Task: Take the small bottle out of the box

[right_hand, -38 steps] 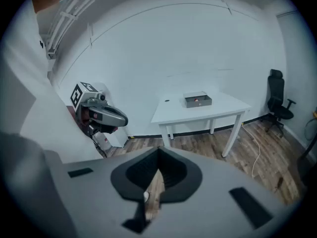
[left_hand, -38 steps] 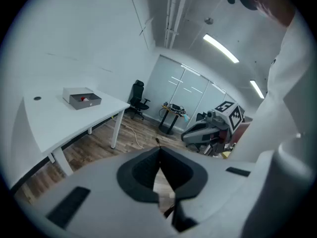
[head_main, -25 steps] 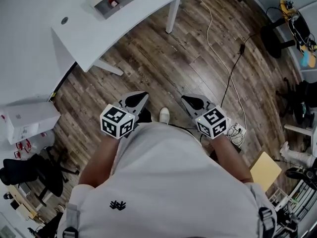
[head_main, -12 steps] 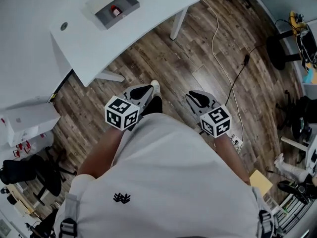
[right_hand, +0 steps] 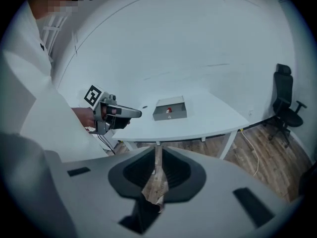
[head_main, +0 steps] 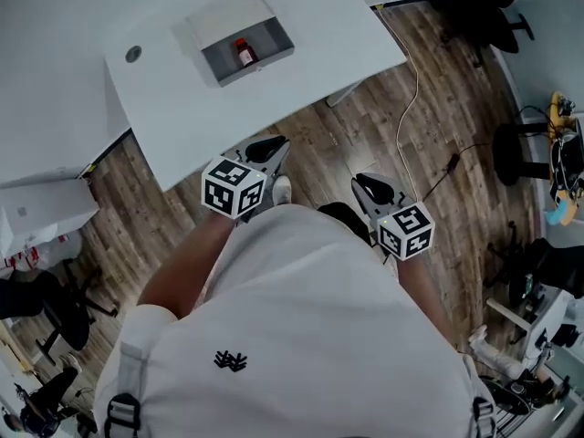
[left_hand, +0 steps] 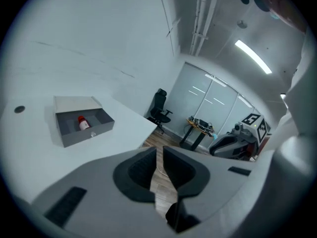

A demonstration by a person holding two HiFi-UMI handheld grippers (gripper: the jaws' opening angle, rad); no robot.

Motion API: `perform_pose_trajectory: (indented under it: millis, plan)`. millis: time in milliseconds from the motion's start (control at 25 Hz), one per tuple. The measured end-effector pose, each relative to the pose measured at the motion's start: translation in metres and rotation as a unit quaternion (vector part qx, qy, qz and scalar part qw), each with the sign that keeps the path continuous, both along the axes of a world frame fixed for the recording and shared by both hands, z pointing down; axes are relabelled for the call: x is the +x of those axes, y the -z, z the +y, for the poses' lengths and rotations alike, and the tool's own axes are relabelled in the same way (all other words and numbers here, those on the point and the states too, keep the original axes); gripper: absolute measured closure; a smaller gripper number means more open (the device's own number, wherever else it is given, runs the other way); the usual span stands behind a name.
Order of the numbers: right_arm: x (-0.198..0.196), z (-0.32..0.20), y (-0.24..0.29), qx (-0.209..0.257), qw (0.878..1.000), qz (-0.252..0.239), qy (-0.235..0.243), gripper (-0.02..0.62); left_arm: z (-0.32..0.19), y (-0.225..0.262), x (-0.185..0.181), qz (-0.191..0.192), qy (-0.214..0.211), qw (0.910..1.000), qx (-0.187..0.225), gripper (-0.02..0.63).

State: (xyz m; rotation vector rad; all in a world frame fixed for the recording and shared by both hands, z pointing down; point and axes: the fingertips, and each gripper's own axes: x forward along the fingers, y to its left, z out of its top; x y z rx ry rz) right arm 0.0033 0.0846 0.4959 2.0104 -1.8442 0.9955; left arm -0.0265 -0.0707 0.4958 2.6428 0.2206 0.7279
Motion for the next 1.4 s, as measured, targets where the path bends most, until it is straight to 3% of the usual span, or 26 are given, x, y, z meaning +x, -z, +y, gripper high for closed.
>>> perform_pose_trajectory:
  millis: [280, 560, 920, 1120, 1400]
  plan:
    - [0.050, -0.057, 0.003, 0.010, 0.998, 0.000, 0.062, 0.551, -0.073, -0.007, 0.034, -0.016, 0.096, 0.9951, 0.016, 0.551]
    - [0.115, -0.106, 0.000, 0.033, 0.991, -0.016, 0.128, 0.551, -0.135, -0.016, 0.067, -0.048, 0.188, 0.9803, 0.038, 0.515]
    - [0.218, -0.156, -0.005, 0.038, 0.973, -0.023, 0.226, 0.554, -0.210, -0.056, 0.107, -0.145, 0.298, 0.9414, 0.062, 0.439]
    - [0.251, -0.166, -0.015, 0.040, 0.968, -0.041, 0.246, 0.554, -0.230, -0.086, 0.108, -0.208, 0.326, 0.9202, 0.059, 0.388]
    - [0.281, -0.178, -0.023, 0.047, 0.960, -0.063, 0.270, 0.553, -0.251, -0.122, 0.101, -0.297, 0.346, 0.8880, 0.060, 0.370]
